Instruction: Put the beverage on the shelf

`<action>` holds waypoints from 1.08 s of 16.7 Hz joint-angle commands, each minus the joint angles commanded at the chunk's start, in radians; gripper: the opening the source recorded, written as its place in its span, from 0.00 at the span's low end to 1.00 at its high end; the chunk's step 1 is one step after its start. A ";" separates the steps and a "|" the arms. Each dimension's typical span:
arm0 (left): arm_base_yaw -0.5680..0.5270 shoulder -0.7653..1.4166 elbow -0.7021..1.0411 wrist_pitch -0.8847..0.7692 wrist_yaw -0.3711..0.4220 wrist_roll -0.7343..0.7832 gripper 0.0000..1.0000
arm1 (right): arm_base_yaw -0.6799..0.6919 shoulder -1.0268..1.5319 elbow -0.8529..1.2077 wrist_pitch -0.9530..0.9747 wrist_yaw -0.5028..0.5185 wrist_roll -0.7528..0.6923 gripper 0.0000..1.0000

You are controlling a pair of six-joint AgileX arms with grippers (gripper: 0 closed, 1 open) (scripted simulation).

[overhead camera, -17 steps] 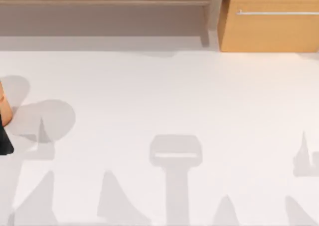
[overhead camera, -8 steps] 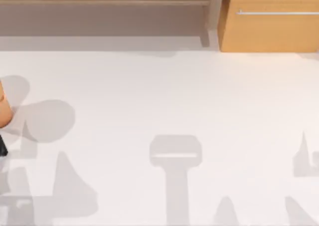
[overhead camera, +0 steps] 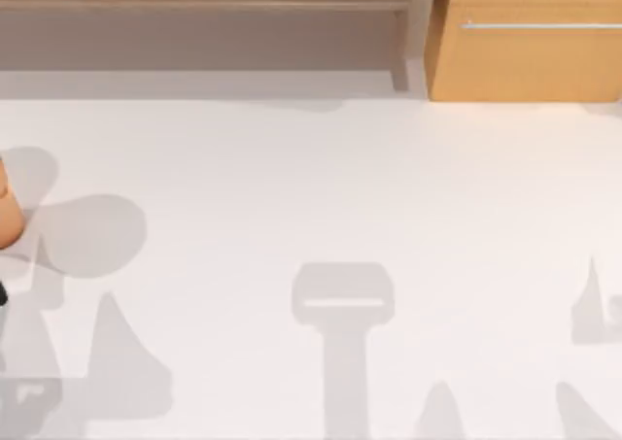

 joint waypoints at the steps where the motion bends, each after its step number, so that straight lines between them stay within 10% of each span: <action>1: -0.004 -0.003 -0.004 -0.003 -0.002 -0.001 1.00 | 0.000 0.000 0.000 0.000 0.000 0.000 1.00; 16: -0.147 0.342 0.275 0.081 -0.138 -0.034 1.00 | 0.000 0.000 0.000 0.000 0.000 0.000 1.00; 18: -0.147 0.342 0.275 0.081 -0.138 -0.034 0.85 | 0.000 0.000 0.000 0.000 0.000 0.000 1.00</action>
